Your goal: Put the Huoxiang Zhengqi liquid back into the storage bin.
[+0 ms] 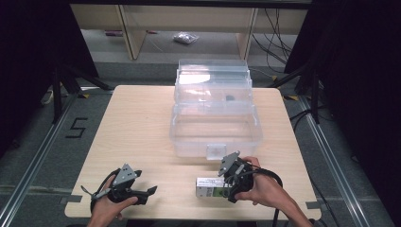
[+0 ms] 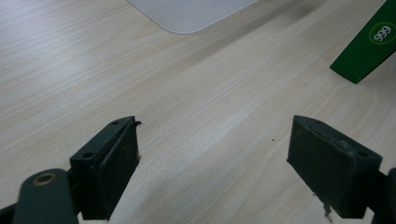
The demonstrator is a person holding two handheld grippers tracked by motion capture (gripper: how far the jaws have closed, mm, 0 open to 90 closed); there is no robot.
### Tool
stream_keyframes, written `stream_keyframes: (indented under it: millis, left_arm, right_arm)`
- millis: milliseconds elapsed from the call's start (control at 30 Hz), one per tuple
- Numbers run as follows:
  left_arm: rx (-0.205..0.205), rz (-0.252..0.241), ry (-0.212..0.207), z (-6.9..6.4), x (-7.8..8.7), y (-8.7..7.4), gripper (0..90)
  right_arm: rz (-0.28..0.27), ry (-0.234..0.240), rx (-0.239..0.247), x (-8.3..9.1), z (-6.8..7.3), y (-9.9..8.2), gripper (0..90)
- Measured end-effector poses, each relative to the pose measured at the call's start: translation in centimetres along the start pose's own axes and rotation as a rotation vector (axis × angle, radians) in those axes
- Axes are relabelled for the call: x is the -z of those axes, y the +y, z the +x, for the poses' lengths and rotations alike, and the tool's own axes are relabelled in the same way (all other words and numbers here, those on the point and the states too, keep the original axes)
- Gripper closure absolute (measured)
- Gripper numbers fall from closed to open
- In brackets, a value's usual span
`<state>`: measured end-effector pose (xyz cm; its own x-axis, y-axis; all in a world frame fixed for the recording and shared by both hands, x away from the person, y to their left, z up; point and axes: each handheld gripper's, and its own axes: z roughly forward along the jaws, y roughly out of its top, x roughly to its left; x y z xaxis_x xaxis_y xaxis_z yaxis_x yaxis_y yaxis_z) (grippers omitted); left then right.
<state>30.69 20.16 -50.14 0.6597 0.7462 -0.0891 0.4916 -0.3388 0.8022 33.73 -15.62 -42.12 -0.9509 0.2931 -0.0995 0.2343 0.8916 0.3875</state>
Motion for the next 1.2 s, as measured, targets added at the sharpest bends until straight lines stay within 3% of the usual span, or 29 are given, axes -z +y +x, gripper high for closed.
stream_keyframes:
  millis: [133, 167, 200, 233, 267, 367, 467, 500, 567, 767, 900, 967, 1033, 1200]
  left_arm:
    - [0.004, -0.004, 0.000, 0.0, 0.0, 0.0, 15.8]
    - [0.004, -0.004, -0.001, 0.0, 0.0, 0.0, 15.8]
    - [0.000, 0.000, 0.000, 0.0, 0.0, 0.0, 15.8]
    - [-0.002, 0.000, -0.001, 0.0, 0.0, 0.0, 15.8]
    - [0.001, -0.001, -0.001, 0.0, 0.0, 0.0, 15.8]
    - [-0.001, -0.002, 0.001, 0.0, 0.0, 0.0, 15.7]
    - [0.000, -0.005, 0.000, 0.0, 0.0, 0.0, 15.8]
    - [-0.001, -0.005, 0.000, 0.0, 0.0, 0.0, 15.8]
    - [0.000, -0.005, 0.000, 0.0, 0.0, 0.0, 15.8]
    - [-0.002, -0.007, 0.007, 0.0, 0.1, 0.0, 15.8]
    - [-0.005, -0.003, 0.007, 0.0, 0.0, 0.0, 15.8]
    - [-0.003, -0.005, 0.004, 0.0, 0.0, 0.0, 15.8]
    - [-0.006, -0.003, 0.007, 0.0, 0.1, 0.0, 15.8]
    - [-0.005, -0.003, 0.004, 0.0, 0.0, 0.0, 15.8]
  right_arm:
    - [0.018, 0.022, 0.015, -0.3, 0.1, 0.3, 25.8]
    - [0.023, 0.016, 0.000, -0.4, 0.2, 0.4, 26.3]
    - [0.023, 0.023, 0.026, -0.5, 0.1, 0.4, 27.0]
    - [0.030, 0.027, 0.008, -0.5, 0.2, 0.4, 27.7]
    - [0.037, 0.042, 0.032, -0.6, -0.1, 0.5, 28.2]
    - [0.045, 0.040, 0.006, -0.8, -0.1, 0.4, 29.1]
    - [0.044, 0.049, 0.032, -1.2, -0.2, 0.5, 30.7]
    - [0.055, 0.045, 0.009, -1.2, 0.0, 0.6, 31.2]
    - [0.053, 0.062, 0.031, -1.3, -0.1, 0.7, 32.6]
    - [0.068, 0.059, 0.027, -1.7, 0.1, 1.0, 36.4]
    - [0.096, 0.065, -0.004, -1.8, 0.3, 1.0, 39.4]
    - [0.100, 0.063, 0.002, -1.9, 0.3, 1.0, 41.4]
    - [0.078, 0.078, 0.057, -2.1, 0.0, 1.0, 43.6]
    - [0.114, 0.058, 0.036, -2.1, 0.3, 1.0, 49.3]
